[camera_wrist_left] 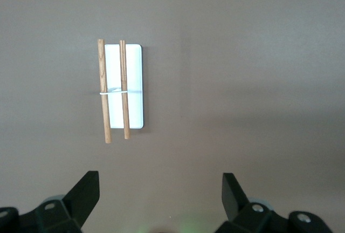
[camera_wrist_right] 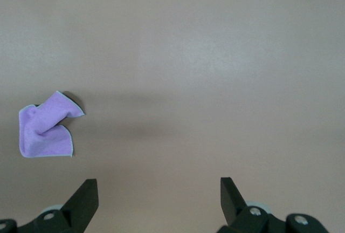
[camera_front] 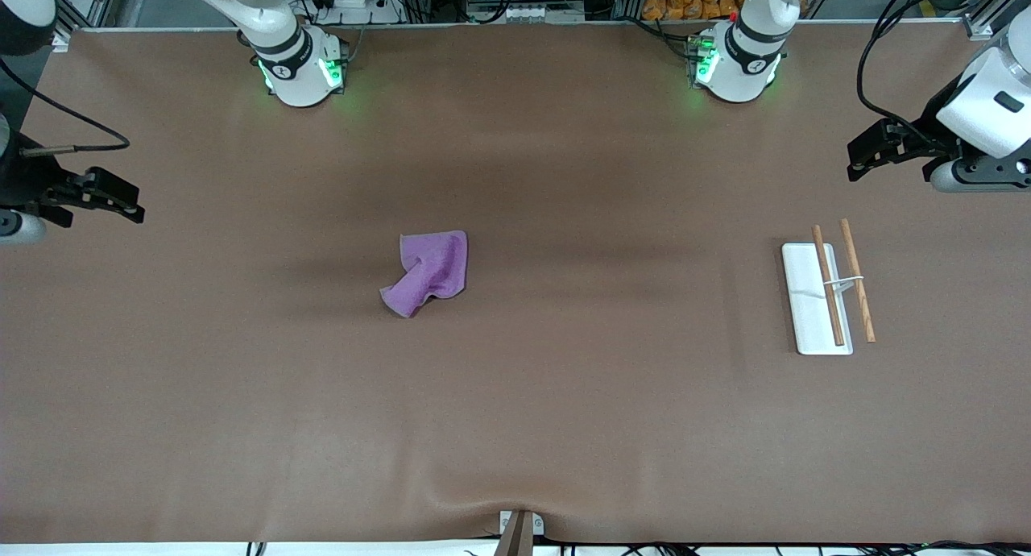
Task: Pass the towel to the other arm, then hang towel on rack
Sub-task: 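Move the right gripper toward the lilac towel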
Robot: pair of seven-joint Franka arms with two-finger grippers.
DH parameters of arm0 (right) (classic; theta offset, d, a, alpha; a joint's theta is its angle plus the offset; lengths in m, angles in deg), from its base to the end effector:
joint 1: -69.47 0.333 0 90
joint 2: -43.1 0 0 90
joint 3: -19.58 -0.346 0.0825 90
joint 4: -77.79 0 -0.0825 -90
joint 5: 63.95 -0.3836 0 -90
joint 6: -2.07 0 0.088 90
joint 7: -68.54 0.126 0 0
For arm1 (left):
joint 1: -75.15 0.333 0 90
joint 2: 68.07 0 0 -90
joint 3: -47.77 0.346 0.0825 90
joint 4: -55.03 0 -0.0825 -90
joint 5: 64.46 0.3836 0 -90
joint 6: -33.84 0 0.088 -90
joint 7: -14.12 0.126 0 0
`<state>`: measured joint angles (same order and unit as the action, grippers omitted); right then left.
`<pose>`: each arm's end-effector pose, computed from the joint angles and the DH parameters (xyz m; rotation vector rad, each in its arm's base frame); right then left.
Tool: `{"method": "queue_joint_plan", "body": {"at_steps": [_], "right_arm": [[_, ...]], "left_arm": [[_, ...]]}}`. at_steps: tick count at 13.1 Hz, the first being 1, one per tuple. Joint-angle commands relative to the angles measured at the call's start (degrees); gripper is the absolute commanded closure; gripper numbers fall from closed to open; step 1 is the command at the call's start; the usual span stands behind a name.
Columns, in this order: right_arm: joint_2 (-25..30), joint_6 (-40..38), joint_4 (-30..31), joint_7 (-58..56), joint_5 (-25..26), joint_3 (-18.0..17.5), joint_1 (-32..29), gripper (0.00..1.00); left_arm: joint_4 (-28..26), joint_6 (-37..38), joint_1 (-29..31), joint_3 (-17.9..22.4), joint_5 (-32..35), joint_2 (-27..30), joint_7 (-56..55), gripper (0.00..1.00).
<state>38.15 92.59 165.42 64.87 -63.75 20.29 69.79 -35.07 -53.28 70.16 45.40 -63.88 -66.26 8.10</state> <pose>0.5824 -0.0041 0.6067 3.1365 0.0900 -0.0566 0.5336 -0.0680 0.6476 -3.1275 0.0359 0.0297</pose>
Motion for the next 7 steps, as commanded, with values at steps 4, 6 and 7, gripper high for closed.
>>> {"method": "queue_joint_plan", "body": {"at_steps": [4,6,7], "right_arm": [[-8.9,3.4,-1.8,-0.4,0.2,-0.6,-0.9,0.00],[-8.9,3.3,-1.7,0.4,0.1,-0.6,-0.2,0.00],[-8.9,3.5,-1.6,0.6,-0.2,-0.7,-0.1,0.00]], "left_arm": [[-0.9,1.2,-0.5,0.6,-0.8,1.9,-0.2,0.00],[-1.2,1.2,-0.5,0.5,-0.8,2.1,-0.3,0.00],[-1.2,1.2,-0.5,0.5,-0.8,2.4,-0.3,0.00]]}}
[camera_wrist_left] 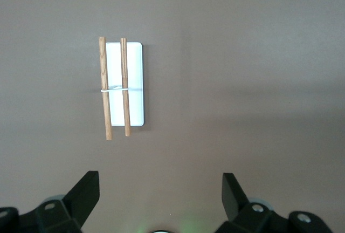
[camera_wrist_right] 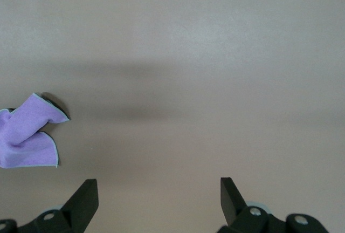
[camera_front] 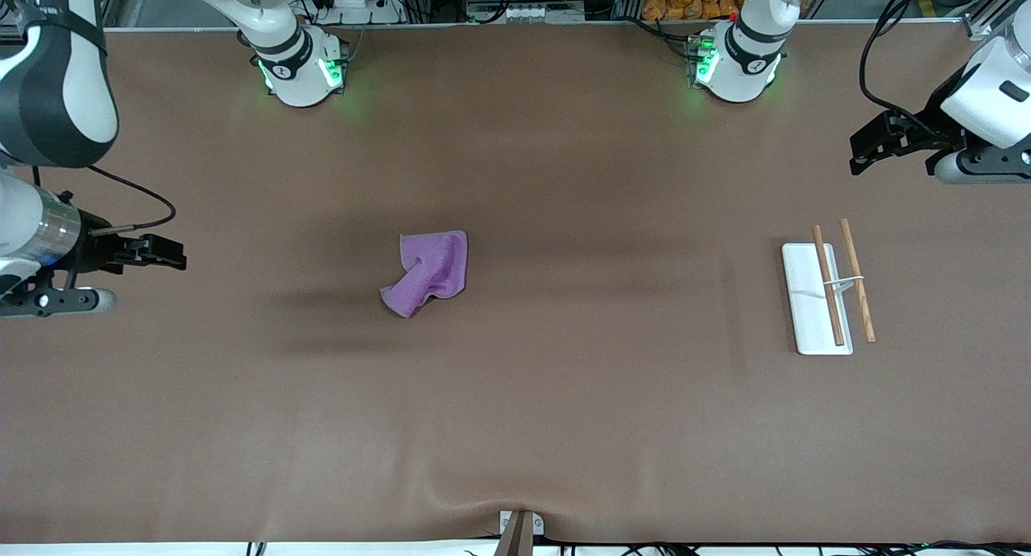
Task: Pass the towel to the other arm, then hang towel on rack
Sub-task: 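Move the right gripper toward the lilac towel, then lower the right gripper onto the towel and close on it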
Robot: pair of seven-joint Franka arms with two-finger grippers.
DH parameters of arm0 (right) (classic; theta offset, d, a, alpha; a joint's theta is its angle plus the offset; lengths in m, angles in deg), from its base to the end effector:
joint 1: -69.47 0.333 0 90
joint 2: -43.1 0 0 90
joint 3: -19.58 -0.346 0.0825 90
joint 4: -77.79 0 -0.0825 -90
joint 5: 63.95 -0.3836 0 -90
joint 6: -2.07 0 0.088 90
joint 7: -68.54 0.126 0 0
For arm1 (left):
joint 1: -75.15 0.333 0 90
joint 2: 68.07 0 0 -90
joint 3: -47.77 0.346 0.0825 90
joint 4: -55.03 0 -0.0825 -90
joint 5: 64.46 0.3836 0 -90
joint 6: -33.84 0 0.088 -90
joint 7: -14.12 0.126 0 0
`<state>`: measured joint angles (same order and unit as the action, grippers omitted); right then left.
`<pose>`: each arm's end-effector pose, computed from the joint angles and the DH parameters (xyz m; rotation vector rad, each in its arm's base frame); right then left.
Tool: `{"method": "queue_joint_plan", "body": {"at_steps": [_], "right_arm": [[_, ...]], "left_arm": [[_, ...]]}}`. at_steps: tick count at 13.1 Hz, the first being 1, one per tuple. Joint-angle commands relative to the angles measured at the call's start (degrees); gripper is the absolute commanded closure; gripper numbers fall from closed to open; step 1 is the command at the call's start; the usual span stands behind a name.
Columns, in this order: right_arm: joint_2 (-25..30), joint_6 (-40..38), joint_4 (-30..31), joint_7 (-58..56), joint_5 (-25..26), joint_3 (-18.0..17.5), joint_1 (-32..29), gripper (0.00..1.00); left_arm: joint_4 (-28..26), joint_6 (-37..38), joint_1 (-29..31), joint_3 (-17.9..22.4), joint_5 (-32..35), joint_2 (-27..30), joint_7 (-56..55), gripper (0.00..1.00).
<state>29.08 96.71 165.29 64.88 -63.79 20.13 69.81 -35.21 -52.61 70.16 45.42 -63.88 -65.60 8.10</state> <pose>0.6285 -0.0020 0.5173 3.1334 0.0952 -0.1886 0.5284 -0.0673 0.6516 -3.1267 0.0351 0.0337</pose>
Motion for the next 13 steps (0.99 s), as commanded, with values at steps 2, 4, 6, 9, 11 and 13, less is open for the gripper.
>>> {"method": "queue_joint_plan", "body": {"at_steps": [2,4,6,9,11,13], "right_arm": [[0.1,-0.4,-1.5,4.8,-4.0,-0.6,1.0,0.00],[0.1,-0.5,-1.5,12.4,-10.1,-0.6,2.7,0.00],[0.1,0.5,-1.5,16.7,-11.3,-0.6,5.5,0.00],[-1.6,9.5,-1.5,18.2,-11.4,-0.6,10.9,0.00],[-3.0,13.1,-1.5,18.3,-11.4,-0.6,13.3,0.00],[-4.0,15.3,-1.4,22.4,-11.8,-0.6,16.0,0.00]], "left_arm": [[-1.2,0.5,-0.5,0.4,-0.8,1.7,-0.4,0.00],[-1.0,0.5,-0.3,0.5,-0.8,1.7,-0.3,0.00],[-0.8,0.3,0.1,0.5,-0.8,1.3,0.2,0.00],[-0.9,0.2,0.3,0.5,-0.8,0.8,0.4,0.00],[-1.1,0.1,0.3,0.5,-0.8,0.6,0.4,0.00],[-1.2,0.1,0.3,0.4,-0.9,0.2,0.4,0.00]]}}
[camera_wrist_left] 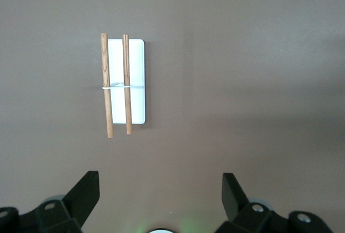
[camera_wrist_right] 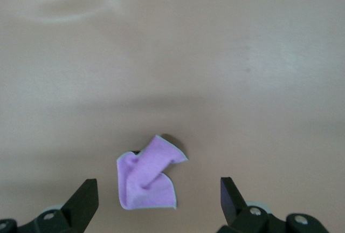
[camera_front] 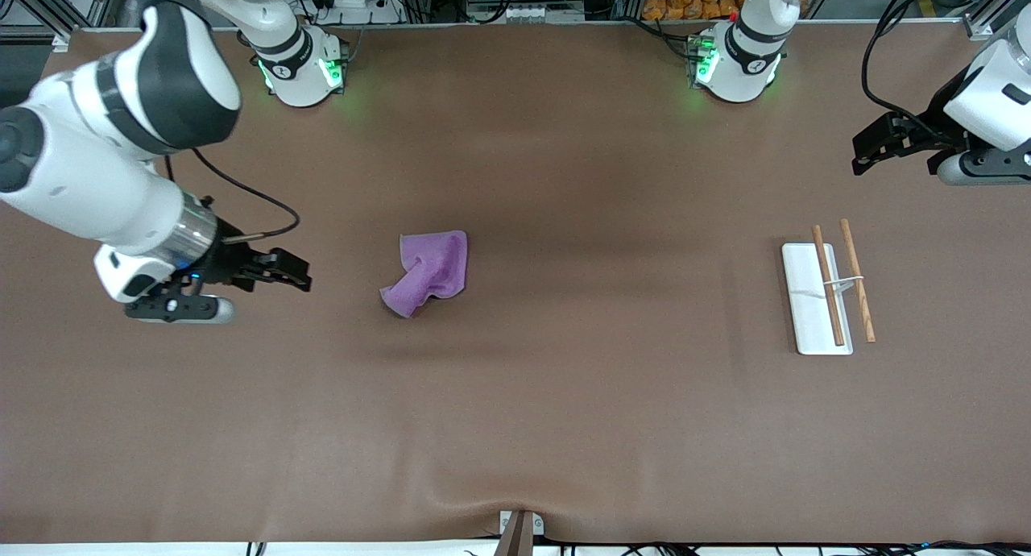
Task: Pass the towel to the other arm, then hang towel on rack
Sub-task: 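Lower the right gripper onto the towel and close on it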
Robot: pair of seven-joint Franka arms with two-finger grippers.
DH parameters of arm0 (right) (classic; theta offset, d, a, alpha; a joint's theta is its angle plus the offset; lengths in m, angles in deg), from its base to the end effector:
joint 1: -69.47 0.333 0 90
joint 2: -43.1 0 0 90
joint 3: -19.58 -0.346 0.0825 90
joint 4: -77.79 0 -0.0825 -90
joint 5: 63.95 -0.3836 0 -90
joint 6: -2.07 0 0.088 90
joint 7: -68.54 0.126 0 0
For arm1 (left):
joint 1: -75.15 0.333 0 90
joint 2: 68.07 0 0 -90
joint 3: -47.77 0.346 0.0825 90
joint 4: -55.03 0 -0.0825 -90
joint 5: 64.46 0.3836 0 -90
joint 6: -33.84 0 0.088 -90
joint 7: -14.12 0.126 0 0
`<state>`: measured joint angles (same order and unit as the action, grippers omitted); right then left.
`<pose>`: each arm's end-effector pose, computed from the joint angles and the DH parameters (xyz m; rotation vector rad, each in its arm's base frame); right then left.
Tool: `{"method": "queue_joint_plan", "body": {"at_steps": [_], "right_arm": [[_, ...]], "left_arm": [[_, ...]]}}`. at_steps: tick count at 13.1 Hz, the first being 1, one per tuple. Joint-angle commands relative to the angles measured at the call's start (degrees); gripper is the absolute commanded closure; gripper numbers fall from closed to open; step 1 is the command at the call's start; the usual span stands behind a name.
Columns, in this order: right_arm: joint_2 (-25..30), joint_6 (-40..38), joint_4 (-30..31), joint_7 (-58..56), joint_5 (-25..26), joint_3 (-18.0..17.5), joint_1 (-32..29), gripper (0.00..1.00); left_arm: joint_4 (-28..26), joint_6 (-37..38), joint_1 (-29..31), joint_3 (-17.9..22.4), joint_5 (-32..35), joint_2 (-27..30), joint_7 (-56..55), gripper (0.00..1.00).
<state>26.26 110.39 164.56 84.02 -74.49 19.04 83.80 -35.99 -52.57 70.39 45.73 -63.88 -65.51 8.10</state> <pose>0.6433 0.1874 0.5134 -2.9450 0.0912 -0.0474 0.5280 -0.0621 0.6460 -3.1254 0.0205 0.0536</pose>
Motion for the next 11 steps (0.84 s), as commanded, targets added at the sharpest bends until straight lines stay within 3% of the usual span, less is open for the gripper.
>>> {"method": "queue_joint_plan", "body": {"at_steps": [1,4,8,11], "right_arm": [[-1.2,2.6,-0.3,7.1,-1.2,0.5,3.8,0.00],[-3.0,5.4,0.0,12.1,-0.5,0.5,8.7,0.00],[-3.4,10.5,5.8,11.7,1.4,0.5,11.6,0.00],[-3.2,6.0,8.7,11.9,3.4,0.5,11.7,0.00]], "left_arm": [[-0.4,-0.1,0.0,0.0,-0.9,0.1,0.4,0.00],[-0.6,-0.6,-0.1,-0.1,-0.9,-0.3,0.5,0.00],[-0.8,-1.0,-0.2,-0.1,-0.9,-1.4,0.5,0.00],[-1.5,-1.5,-0.1,-0.2,-0.9,-1.5,0.5,0.00]]}}
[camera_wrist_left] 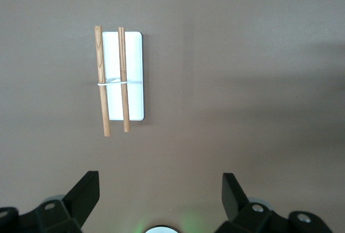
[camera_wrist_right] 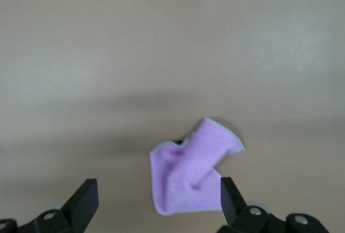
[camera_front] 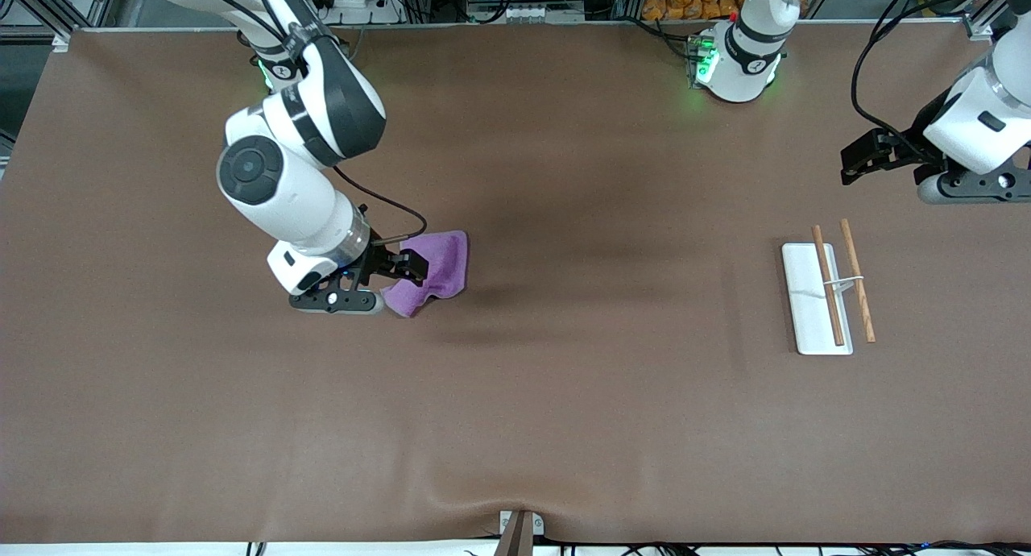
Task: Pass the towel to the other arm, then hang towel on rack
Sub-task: 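Lower the right gripper onto the towel and close on it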
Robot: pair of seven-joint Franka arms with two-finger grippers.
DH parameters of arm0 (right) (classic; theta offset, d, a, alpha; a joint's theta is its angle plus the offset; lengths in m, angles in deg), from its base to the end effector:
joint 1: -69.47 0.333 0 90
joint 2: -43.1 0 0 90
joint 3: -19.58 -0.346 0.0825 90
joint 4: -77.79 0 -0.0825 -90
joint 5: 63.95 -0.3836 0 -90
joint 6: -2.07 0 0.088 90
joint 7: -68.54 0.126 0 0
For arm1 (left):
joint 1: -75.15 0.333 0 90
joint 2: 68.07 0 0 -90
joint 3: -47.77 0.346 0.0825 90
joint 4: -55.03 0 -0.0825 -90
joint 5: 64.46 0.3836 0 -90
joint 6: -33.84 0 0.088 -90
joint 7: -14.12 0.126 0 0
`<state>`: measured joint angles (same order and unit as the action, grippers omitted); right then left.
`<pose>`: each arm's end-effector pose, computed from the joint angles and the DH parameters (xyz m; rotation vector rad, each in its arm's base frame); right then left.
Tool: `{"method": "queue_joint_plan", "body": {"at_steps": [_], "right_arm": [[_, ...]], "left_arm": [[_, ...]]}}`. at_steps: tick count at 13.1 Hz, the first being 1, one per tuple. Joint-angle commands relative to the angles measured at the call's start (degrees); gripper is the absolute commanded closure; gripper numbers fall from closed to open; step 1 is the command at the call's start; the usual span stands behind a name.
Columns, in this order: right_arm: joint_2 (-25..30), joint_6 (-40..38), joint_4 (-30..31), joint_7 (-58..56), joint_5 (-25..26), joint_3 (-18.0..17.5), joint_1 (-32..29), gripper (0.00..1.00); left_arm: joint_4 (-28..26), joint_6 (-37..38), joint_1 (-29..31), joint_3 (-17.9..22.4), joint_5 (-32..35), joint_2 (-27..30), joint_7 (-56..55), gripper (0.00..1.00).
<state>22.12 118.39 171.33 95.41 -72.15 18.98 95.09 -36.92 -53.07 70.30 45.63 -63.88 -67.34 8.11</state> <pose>0.6025 0.3076 0.4200 -3.0062 0.1107 0.0473 0.5378 -0.0647 0.6221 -3.1203 0.0264 0.1148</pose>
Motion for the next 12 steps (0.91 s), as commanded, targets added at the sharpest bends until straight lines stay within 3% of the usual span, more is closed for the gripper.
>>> {"method": "queue_joint_plan", "body": {"at_steps": [1,5,8,12], "right_arm": [[0.8,-4.2,1.8,1.1,1.2,0.6,0.2,0.00],[-3.2,-1.8,1.2,13.8,1.0,0.6,-0.3,0.00],[-9.3,4.3,1.2,17.3,0.5,0.6,-0.8,0.00],[-14.2,6.5,1.2,19.5,0.4,0.6,-0.7,0.00]], "left_arm": [[-0.6,-1.1,-0.2,-0.1,-0.9,0.1,0.5,0.00],[-2.4,-2.4,-0.4,-0.1,-0.9,-0.4,0.5,0.00],[-3.7,-3.9,-0.4,-0.2,-0.9,-0.4,0.5,0.00],[-4.5,-5.4,-0.4,-0.2,-0.8,-0.5,0.5,0.00]]}}
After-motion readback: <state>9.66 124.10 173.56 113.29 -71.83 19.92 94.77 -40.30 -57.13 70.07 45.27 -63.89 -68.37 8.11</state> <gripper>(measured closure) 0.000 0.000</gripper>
